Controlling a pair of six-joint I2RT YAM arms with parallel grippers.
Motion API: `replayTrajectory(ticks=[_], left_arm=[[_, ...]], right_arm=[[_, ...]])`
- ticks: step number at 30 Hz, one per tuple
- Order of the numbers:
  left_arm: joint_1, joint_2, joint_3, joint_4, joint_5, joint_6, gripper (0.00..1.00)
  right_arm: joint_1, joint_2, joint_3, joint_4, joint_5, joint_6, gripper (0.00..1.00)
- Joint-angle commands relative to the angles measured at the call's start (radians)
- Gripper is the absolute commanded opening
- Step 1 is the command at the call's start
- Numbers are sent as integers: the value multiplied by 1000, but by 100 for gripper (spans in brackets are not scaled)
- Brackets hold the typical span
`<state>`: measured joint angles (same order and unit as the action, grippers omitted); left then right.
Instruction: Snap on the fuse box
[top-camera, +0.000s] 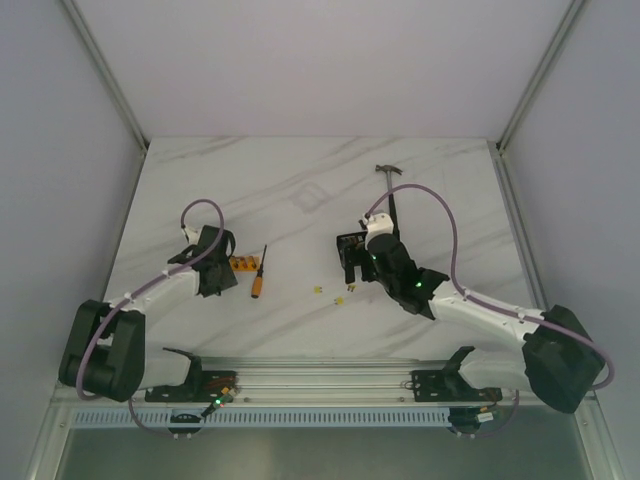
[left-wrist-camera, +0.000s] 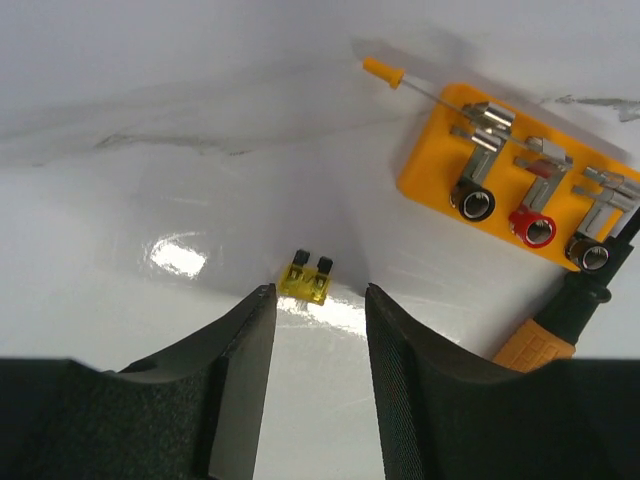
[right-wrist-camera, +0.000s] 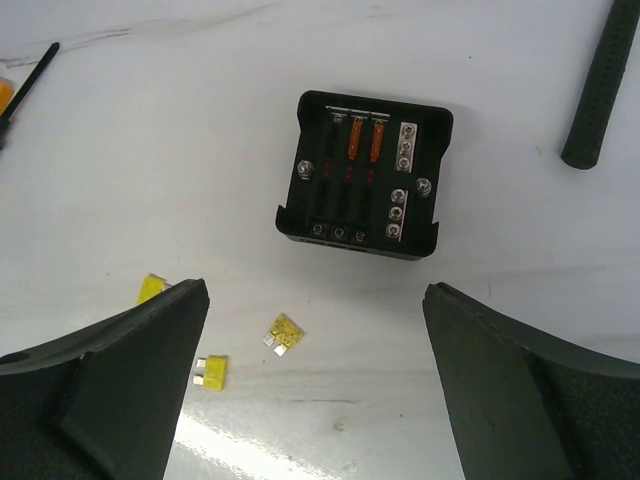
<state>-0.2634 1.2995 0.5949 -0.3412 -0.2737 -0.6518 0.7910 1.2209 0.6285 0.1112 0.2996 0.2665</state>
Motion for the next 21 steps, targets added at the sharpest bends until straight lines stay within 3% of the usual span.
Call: replayTrajectory(ticks=[1, 12, 21], left_arm=[[19, 42, 41, -33, 19, 38, 50], [22, 77, 94, -119, -33, 43, 53], [27, 162, 121, -113, 71, 96, 53]], right_arm=[[-7, -35, -22, 35, 39, -7, 97], [-10, -45, -27, 32, 50, -6, 97], [-12, -39, -27, 28, 53, -4, 98]])
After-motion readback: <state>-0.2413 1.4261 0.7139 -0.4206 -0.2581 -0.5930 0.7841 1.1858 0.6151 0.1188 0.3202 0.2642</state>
